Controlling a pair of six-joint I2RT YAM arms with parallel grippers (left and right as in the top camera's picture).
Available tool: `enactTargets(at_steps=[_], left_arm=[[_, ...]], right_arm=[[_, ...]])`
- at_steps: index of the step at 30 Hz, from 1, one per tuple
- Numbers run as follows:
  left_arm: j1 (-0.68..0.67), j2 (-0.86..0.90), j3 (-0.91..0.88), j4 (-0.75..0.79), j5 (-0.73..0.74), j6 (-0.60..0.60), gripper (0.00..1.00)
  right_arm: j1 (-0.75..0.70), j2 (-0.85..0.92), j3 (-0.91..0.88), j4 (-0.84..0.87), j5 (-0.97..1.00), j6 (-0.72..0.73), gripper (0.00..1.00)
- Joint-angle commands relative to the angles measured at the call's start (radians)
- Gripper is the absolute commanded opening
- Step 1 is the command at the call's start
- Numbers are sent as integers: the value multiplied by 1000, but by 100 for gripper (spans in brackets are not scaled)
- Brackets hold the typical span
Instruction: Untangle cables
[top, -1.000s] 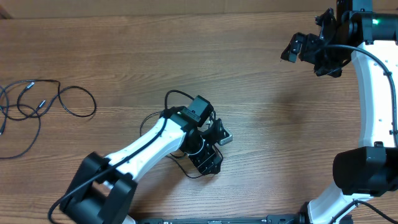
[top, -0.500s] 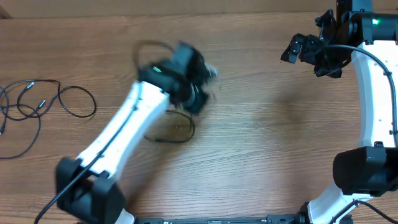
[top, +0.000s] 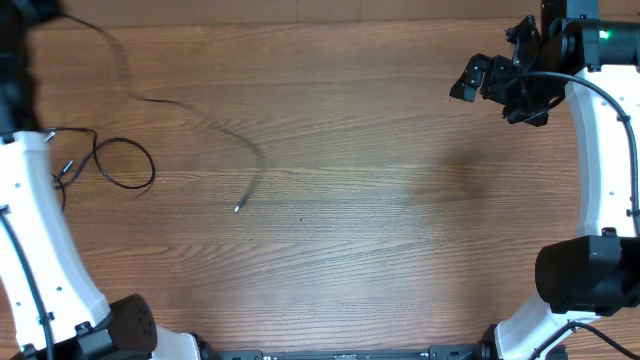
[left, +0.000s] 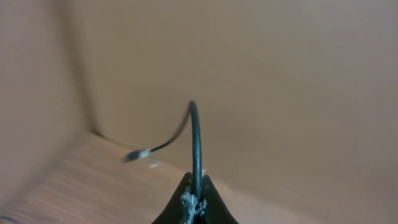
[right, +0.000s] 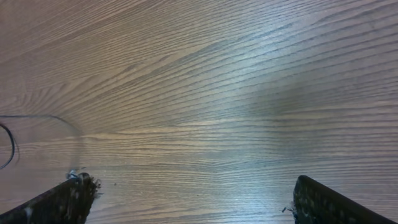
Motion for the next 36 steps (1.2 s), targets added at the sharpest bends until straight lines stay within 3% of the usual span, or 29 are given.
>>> enactTargets(at_steps=[1,6,13,15,22,24,27,36], left_arm=[[124,-10,35,112,-20,-44,4],[245,-10,42,192,-89,-114,4],[262,-6,40,194,-92,-114,4],[261,-2,39,141,-92,-114,4],[253,47,32,-336,-92,-114,7],[253,91,31,-430,-73,-115,23],[249,165,31,-520,-3,-114,69],[249,96,40,-554,181,-75,71]], right_arm=[[3,-10,-1,3,-8,0,100],[3,-10,-1,0,-8,0,100],[3,-10,-1,0,-8,0,100],[3,-10,-1,0,-8,0,100],[3,-10,-1,-7,-8,0,100],[4,-10,-1,-10,-8,0,100],[5,-10,-1,-16,-8,0,100],[34,-10,0,-28,-11,-1,100]])
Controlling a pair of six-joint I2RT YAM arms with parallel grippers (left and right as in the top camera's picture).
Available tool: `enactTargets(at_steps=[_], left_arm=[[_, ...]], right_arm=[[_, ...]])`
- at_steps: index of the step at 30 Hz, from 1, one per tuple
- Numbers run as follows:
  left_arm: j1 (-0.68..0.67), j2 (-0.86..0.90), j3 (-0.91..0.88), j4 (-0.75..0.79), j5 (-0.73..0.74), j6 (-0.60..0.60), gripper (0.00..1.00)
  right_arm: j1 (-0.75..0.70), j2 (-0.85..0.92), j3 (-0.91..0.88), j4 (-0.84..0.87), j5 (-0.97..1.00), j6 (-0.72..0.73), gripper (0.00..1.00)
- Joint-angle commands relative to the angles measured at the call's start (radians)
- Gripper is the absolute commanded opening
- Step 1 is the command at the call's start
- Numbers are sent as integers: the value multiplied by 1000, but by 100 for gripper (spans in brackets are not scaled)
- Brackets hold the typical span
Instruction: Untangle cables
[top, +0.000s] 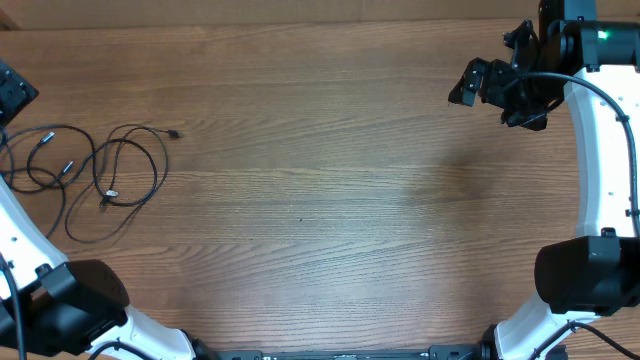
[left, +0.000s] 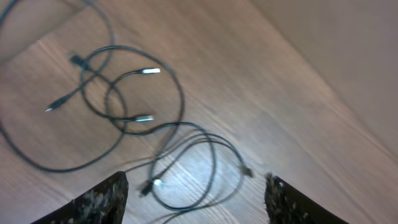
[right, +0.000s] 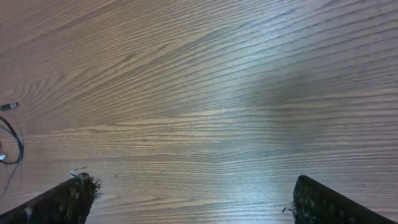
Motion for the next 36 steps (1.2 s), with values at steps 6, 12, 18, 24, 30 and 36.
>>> enactTargets(at_steps=[6,12,18,24,30,36], left_arm=[[-79,-172,20,-153,158,42,68],[-251,-233,19,-268,158,126,57],[-485,-343,15,-334,58,140,65],[-719,-522,-172,-195,13,134,73],[-855,-706,-560,82,-138,50,99],[-854,-673,-785,159,-130,23,100]], right_arm=[[87,-14,2,34,-8,0,96],[93,-108,2,25,16,0,94],[93,-298,2,25,140,0,95],[93,-406,2,-15,201,0,95],[96,-441,2,-62,222,85,100],[96,-434,1,-86,215,87,100]])
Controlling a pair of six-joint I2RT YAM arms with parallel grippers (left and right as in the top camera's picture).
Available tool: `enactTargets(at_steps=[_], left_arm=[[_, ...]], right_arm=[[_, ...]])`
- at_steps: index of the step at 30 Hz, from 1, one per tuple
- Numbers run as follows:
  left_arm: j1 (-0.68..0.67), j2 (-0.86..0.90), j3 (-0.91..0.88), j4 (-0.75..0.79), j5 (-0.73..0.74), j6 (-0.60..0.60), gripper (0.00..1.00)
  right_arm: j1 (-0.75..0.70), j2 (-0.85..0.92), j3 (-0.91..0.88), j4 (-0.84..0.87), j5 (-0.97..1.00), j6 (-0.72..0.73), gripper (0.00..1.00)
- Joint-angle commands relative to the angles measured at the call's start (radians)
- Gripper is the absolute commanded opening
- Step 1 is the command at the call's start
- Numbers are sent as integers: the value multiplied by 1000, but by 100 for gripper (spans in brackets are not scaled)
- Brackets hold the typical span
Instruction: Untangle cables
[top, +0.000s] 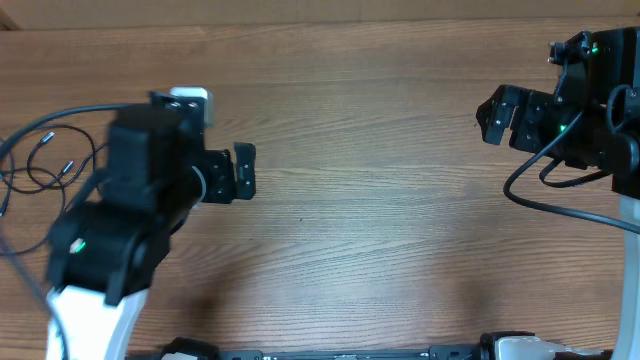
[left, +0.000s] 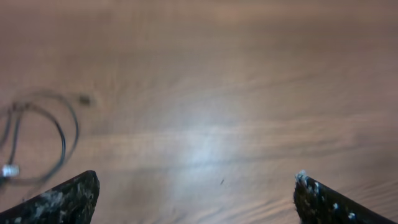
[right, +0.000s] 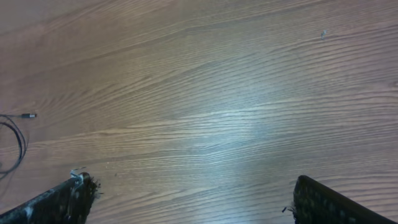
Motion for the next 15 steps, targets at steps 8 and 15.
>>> enactTargets(at_steps=[8,15], left_arm=[[-4,250,-162,63,-27,-60,99],[-4,504,-162,65,-33,-60,100]], right_arm=[[-1,-6,3,4,9,22,100],[-1,-11,3,4,9,22,100]])
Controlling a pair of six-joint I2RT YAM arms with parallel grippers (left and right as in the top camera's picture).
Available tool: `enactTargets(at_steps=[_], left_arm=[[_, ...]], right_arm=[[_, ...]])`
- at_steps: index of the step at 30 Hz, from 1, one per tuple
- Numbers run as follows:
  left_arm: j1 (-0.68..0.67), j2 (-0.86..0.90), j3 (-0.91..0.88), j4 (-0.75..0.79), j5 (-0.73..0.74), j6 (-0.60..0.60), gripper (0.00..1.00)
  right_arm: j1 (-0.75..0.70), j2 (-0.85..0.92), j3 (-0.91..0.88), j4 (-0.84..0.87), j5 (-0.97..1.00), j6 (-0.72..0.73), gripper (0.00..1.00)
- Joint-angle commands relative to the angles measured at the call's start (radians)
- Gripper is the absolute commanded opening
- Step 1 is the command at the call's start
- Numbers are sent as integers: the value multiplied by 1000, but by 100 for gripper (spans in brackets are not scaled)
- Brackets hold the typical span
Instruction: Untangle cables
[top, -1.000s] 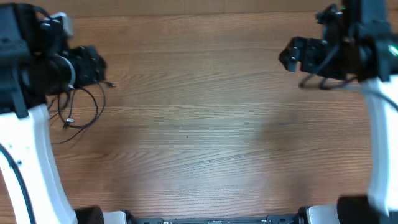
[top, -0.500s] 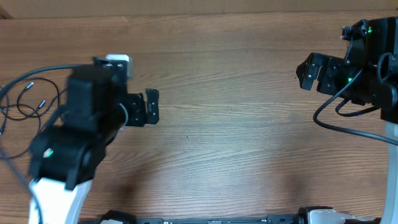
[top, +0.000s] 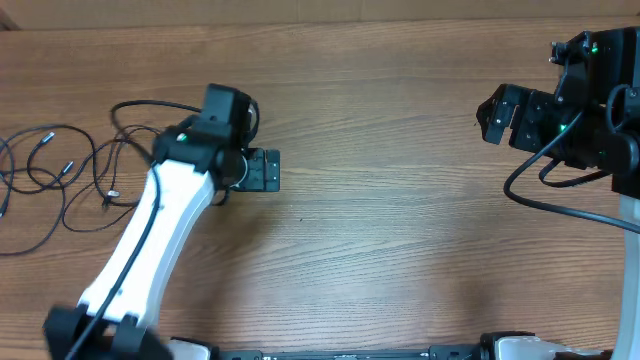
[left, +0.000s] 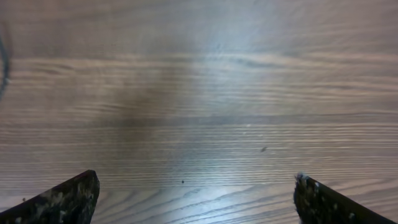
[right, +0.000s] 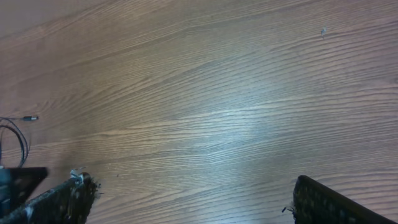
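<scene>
Several thin black cables (top: 68, 165) lie in loose overlapping loops at the table's left side, their plug ends scattered. My left gripper (top: 270, 170) hangs open just right of them, over bare wood. The left wrist view shows its fingertips (left: 65, 199) wide apart with nothing between them. Far right at the back, my right gripper (top: 492, 116) is open too. Its wrist view shows its fingertips (right: 336, 202) over bare wood, and one cable plug (right: 28, 117) far off at the left edge.
The wooden table (top: 400, 230) stretches between the two grippers. The white left arm (top: 150, 240) slants from the front edge up to the gripper, beside the cable pile. A black cable of the right arm (top: 545, 175) loops beside its wrist.
My left gripper has shifted a little to the right and the arm now lies lower and slimmer in view, uncovering the cable pile. The cable loop left its wrist view. The right gripper has not moved.
My left gripper was shut on a cable at the far left, the cable trailing toward the middle. Then it was open and all cables lay piled at the left. It then stood right of the pile, and stands there now. The right gripper stayed open throughout.
</scene>
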Motion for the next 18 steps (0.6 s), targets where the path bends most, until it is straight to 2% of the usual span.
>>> enactTargets(at_steps=[1,4,6,8,14,18], left_arm=[[-4,116,-7,-2,-68,-9,100],[-4,185,-7,-32,-212,-10,100],[-4,210,-6,-43,-394,-10,100],[-4,202,-3,-26,-463,-10,99],[-6,197,6,119,-396,-10,100],[-6,197,6,148,-376,-10,100]], right_arm=[[-1,-17,3,5,8,7,100],[-1,-23,3,5,8,7,100],[-1,-23,3,5,8,7,100],[-1,-22,3,5,8,7,100],[-1,-23,3,5,8,7,100],[-1,-40,3,5,8,8,100]])
